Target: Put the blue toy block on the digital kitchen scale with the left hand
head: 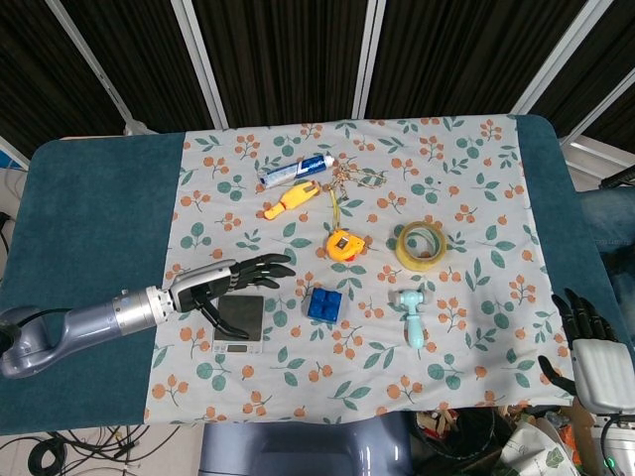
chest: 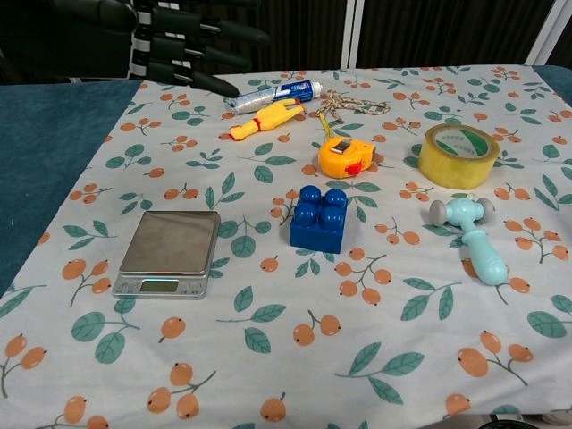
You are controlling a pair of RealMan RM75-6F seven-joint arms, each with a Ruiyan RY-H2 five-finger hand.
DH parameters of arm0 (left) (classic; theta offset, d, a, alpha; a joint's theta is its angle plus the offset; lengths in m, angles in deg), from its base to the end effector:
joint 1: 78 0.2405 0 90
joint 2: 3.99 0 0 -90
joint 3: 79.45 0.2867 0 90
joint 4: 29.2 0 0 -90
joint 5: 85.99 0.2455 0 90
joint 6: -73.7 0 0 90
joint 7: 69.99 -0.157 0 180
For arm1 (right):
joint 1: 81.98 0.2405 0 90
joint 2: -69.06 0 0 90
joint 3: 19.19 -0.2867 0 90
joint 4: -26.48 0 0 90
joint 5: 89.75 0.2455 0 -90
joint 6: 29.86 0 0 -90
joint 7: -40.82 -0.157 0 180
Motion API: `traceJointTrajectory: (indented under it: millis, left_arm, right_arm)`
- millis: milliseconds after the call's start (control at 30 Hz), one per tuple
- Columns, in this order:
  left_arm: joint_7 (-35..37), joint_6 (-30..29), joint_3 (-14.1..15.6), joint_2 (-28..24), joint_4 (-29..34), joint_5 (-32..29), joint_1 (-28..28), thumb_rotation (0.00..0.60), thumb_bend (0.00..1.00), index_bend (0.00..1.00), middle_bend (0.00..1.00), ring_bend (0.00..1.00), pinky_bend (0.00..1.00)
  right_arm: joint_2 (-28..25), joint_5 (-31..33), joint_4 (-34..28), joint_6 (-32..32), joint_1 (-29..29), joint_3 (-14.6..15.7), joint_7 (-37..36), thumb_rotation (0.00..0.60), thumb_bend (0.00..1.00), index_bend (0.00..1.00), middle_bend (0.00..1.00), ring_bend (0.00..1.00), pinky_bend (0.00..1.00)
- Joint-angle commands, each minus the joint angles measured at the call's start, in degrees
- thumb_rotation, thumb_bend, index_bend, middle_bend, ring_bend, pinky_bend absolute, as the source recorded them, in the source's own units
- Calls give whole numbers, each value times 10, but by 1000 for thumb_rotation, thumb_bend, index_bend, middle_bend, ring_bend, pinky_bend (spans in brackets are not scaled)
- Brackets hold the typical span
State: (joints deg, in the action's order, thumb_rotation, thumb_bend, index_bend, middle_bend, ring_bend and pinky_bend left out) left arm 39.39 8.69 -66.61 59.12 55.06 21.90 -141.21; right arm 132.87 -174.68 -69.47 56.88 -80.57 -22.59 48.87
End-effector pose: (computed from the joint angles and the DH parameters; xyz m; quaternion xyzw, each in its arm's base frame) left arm -0.1235 0.3825 0.0642 0.5571 0.7232 0.3839 0.1384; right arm -0.3497 -0.1796 0.1418 0.5872 -0.3743 0.3539 0.6244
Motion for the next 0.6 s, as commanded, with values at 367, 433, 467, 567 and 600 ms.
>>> traceJointTrajectory:
  millis: [367,433,467,567,600]
  left_arm:
    - [-9,6,3,6,-4,-9,0,600,9,31,74,26,96]
    - [-14,7,4,5,-5,-8,-1,600,9,31,74,26,96]
    - [-18,7,5,4,-5,-8,0,600,9,31,75,26,96]
    - [-37,4,7,-3,-3,-5,2,600,9,31,75,26,97]
    - [-50,2,8,-6,-3,-3,4,600,9,31,75,26,97]
  right_arm:
    - [0,-2,-2,2,0,0,4,600,199,0,0,54,183]
    - [0,-1,-2,1,0,0,3,600,199,0,0,54,183]
    - [0,-1,-2,1,-1,0,3,600,199,0,0,54,183]
    - [0,0,-3,2,-1,0,1,600,199,0,0,54,183]
    - [-1,0,-3,2,-1,0,1,600,200,0,0,54,183]
